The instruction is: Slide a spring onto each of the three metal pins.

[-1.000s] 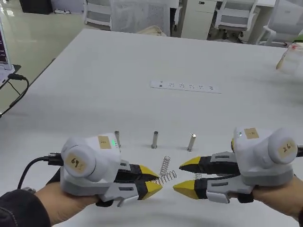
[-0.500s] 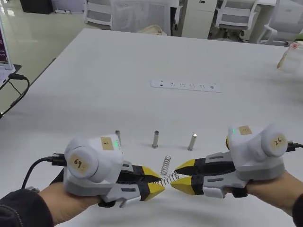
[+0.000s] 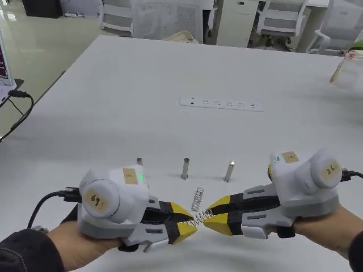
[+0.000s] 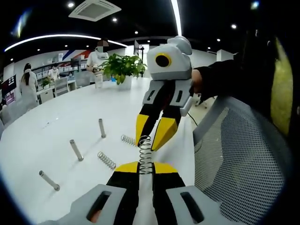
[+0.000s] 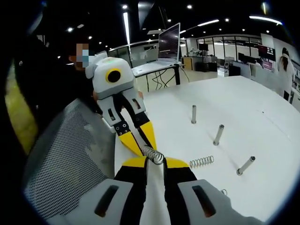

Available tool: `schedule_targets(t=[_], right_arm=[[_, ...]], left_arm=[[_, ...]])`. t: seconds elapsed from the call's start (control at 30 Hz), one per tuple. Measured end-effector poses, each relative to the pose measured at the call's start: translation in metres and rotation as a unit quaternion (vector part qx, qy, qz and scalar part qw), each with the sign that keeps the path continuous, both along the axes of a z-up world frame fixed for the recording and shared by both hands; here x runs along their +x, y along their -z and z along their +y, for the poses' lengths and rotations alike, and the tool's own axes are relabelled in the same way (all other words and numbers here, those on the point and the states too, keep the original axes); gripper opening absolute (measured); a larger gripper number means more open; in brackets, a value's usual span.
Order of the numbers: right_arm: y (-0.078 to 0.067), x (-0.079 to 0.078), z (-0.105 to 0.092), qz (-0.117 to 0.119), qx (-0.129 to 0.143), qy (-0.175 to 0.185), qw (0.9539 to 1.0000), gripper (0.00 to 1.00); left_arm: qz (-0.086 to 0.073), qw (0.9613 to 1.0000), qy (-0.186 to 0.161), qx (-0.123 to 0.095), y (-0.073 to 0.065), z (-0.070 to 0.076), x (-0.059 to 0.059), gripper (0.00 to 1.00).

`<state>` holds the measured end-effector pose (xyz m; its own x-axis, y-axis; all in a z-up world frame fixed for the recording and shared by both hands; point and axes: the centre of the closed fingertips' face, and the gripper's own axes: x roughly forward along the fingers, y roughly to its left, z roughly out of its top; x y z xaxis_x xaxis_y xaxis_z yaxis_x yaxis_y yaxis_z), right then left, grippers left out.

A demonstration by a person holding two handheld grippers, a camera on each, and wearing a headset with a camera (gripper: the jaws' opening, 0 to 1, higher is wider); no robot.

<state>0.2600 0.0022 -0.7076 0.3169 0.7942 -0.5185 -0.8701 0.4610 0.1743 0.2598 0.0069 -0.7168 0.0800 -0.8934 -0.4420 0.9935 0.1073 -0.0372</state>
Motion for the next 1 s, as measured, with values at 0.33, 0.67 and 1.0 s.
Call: schedule_targets(t=[0.33, 0.67, 1.0], right_arm=[[-0.012, -0.002, 0.010, -0.015, -0.009, -0.020, 0.9997, 0.09], [-0.012, -0.004, 0.015, -0.018, -0.035, -0.038, 0.9985, 0.12], [-0.002, -0.011, 0.018, 0.004, -0.084, -0.085, 0.9928, 0.13]], left_arm=[[-0.002, 1.0000, -0.001, 0.007, 0.003, 0.000, -0.001, 0.01], [-0.012, 0.9998, 0.008, 0.009, 0.002, -0.001, -0.003, 0.01], [-0.026, 0.9991, 0.027, 0.021, 0.005, -0.003, -0.010, 0.01]])
